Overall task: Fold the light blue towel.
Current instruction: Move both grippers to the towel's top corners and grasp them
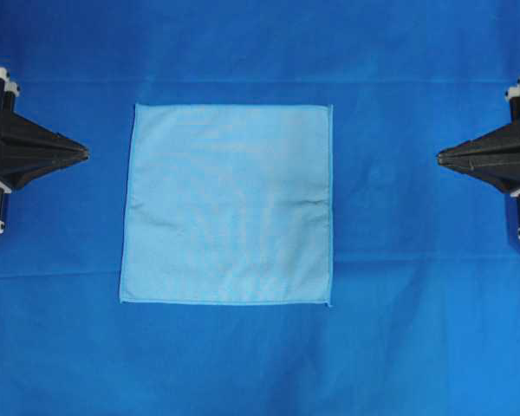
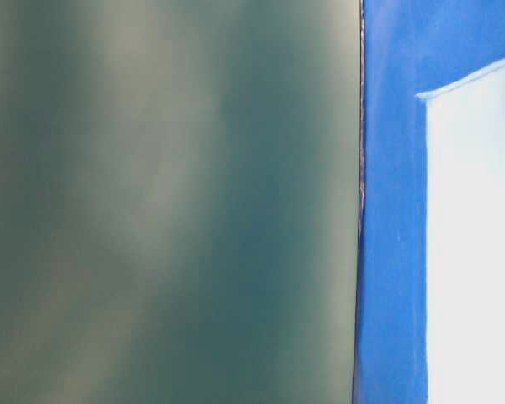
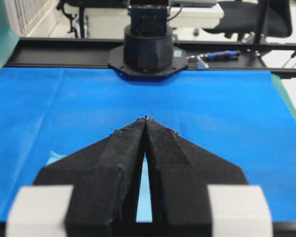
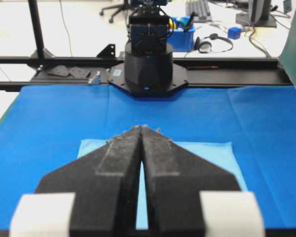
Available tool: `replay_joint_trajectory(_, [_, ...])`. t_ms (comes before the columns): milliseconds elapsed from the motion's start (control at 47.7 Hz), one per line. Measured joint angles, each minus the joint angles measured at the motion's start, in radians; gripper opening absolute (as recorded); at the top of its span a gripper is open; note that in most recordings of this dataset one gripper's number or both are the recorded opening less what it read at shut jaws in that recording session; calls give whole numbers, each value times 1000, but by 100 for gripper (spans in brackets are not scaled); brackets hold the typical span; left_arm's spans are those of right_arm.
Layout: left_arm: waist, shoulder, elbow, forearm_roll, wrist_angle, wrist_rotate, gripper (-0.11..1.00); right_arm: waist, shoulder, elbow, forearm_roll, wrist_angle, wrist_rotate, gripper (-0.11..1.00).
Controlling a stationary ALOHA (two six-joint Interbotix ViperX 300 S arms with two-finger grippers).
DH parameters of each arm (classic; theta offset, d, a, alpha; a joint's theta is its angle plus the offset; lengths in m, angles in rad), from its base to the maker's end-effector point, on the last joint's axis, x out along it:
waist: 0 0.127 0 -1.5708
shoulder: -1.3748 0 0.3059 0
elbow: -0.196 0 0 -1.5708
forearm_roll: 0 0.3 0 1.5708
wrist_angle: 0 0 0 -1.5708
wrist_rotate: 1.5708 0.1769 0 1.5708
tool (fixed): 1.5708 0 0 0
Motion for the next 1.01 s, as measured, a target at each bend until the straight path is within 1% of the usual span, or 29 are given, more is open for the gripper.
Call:
replay_joint_trajectory(84, [-2, 2, 0, -15, 60, -14, 0, 0, 8, -9, 5, 6, 9, 0])
replay_joint_trajectory(147, [-2, 9, -2, -17, 87, -6, 0, -5, 21, -29, 11, 29, 15, 0])
replay_joint_trajectory(251, [6, 9, -2, -17, 106, -9, 0, -49, 52, -58, 15, 91, 21, 0])
replay_joint_trajectory(314, [35, 12, -2, -17, 126, -6, 0, -84, 80, -77, 18, 133, 31, 0])
replay_joint_trajectory(440, [107, 35, 0, -17, 167, -2, 0, -161, 147, -103, 20, 183, 52, 0])
replay_joint_trajectory(503, [146, 61, 0, -18, 178, 11, 0, -192, 190, -115, 20, 199, 58, 0])
replay_joint_trajectory(566, [178, 87, 3, -17, 183, 9, 1, -213, 239, -129, 20, 212, 60, 0])
replay_joint_trajectory(608, [196, 103, 6, -18, 183, 8, 3, -225, 273, -140, 20, 221, 58, 1])
replay_joint_trajectory(629, [204, 112, 8, -18, 183, 9, 5, -233, 290, -146, 20, 225, 60, 1])
replay_joint_trajectory(671, [227, 135, 12, -17, 183, 15, 15, -245, 324, -155, 20, 233, 60, 1])
replay_joint_trajectory(712, [255, 169, 17, -18, 183, 9, 28, -264, 365, -167, 20, 242, 60, 3])
replay_joint_trajectory(754, [276, 195, 18, -18, 183, 11, 42, -279, 400, -178, 20, 252, 60, 12])
replay_joint_trajectory(817, [302, 233, 20, -18, 179, 15, 61, -305, 456, -199, 18, 268, 58, 31])
replay_joint_trajectory(838, [313, 253, 21, -18, 179, 15, 68, -314, 482, -210, 18, 279, 57, 39])
replay_joint_trajectory(880, [330, 285, 20, -18, 175, 15, 78, -330, 517, -225, 14, 295, 54, 51])
replay_joint_trajectory(922, [345, 321, 21, -17, 169, 14, 84, -342, 555, -242, 5, 311, 52, 60])
replay_joint_trajectory(943, [353, 336, 20, -18, 166, 15, 85, -348, 574, -253, -2, 319, 51, 63])
replay_joint_trajectory(1006, [373, 382, 20, -18, 153, 28, 85, -362, 630, -279, -20, 333, 49, 62])
